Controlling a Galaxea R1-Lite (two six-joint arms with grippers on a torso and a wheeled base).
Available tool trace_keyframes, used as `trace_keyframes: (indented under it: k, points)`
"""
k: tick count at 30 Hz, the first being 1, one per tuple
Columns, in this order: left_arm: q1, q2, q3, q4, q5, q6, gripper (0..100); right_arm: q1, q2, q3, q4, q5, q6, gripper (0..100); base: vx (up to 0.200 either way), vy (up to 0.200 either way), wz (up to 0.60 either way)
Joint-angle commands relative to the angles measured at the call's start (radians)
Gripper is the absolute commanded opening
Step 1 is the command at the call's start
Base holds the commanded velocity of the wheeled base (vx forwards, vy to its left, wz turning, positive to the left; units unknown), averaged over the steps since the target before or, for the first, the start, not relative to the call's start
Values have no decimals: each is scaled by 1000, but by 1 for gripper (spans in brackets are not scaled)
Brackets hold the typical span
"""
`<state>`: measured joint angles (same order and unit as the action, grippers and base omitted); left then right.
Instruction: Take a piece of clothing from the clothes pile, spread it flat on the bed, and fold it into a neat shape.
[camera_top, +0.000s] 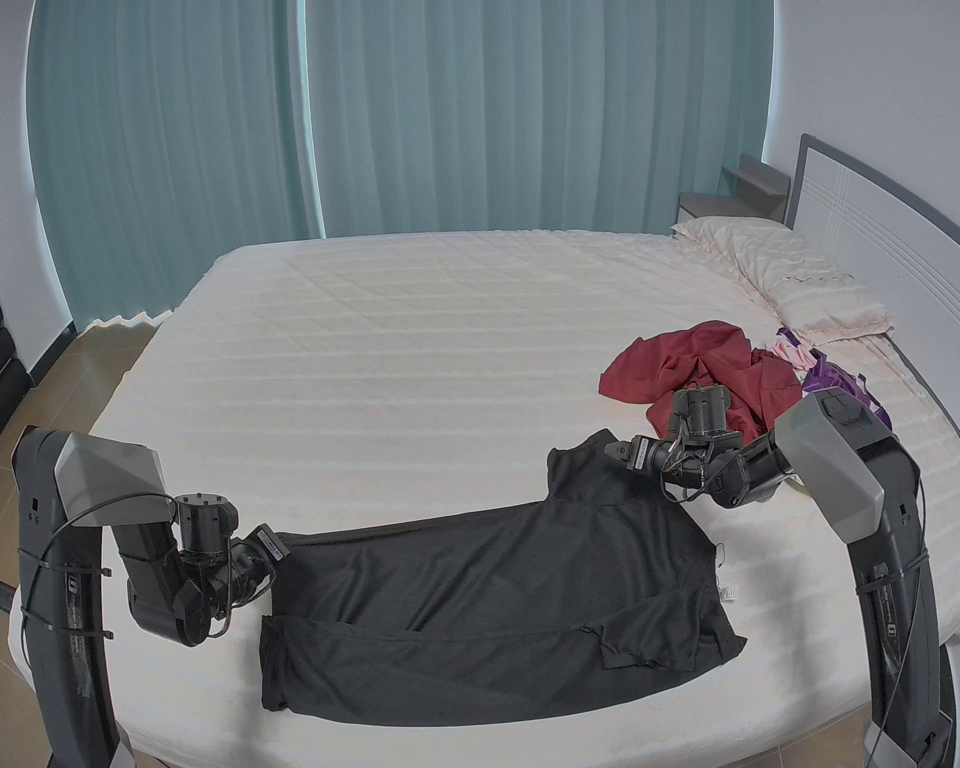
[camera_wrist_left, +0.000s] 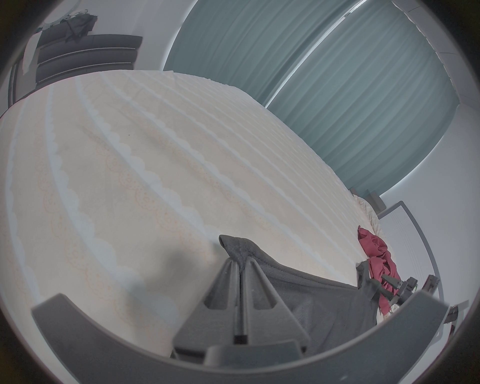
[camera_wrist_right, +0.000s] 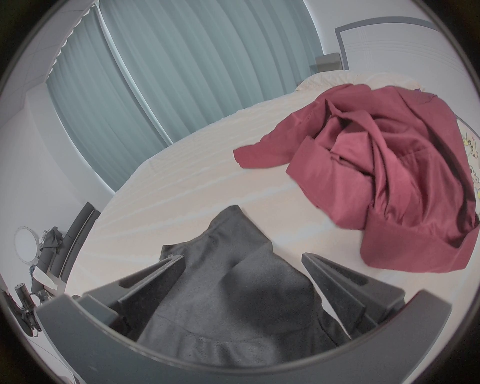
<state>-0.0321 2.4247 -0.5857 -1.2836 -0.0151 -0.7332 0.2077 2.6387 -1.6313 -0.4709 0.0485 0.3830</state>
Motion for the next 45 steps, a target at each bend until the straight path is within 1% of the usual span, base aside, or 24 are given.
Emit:
trace_keyframes:
  k: [1,2,3,8,12,18,22,28,32,36,41,44,45]
  points:
    - [0,-6,6,0,0,0,0,2,49,-28,6,-2,1,100,0,0,0]
    - [0,-6,6,0,0,0,0,2,49,-28,6,-2,1,100,0,0,0]
    - [0,-6,6,0,0,0,0,2,55,-32,8,-2,1,0,0,0,0]
    - [0,-6,6,0,1,1,0,-4,69,-61,5,-39,2,0,0,0,0]
    - [1,-7,4,0,3,1,0,-10,58,-55,5,-42,13,0,0,0,0]
    - [12,-41,6,0,3,1,0,-19,-8,18,-9,-44,40,0,0,0,0]
    - [26,-47,6,0,3,1,0,-21,-40,33,-26,-45,79,0,0,0,0]
    - [40,-49,4,0,1,1,0,-27,-82,71,-31,-45,89,0,0,0,0]
    - [38,-49,6,0,1,3,0,-27,-95,145,-91,-62,89,0,0,0,0]
    - [40,-55,7,0,3,3,0,-27,-118,206,-158,-64,88,0,0,0,0]
    - [40,-61,9,-2,7,11,0,-27,-152,251,-164,-62,89,0,0,0,0]
    - [40,-84,35,0,3,11,0,-27,-184,291,-166,-62,89,0,0,0,0]
    - [40,-104,58,-2,-5,11,0,-25,-223,340,-166,-55,89,0,0,0,0]
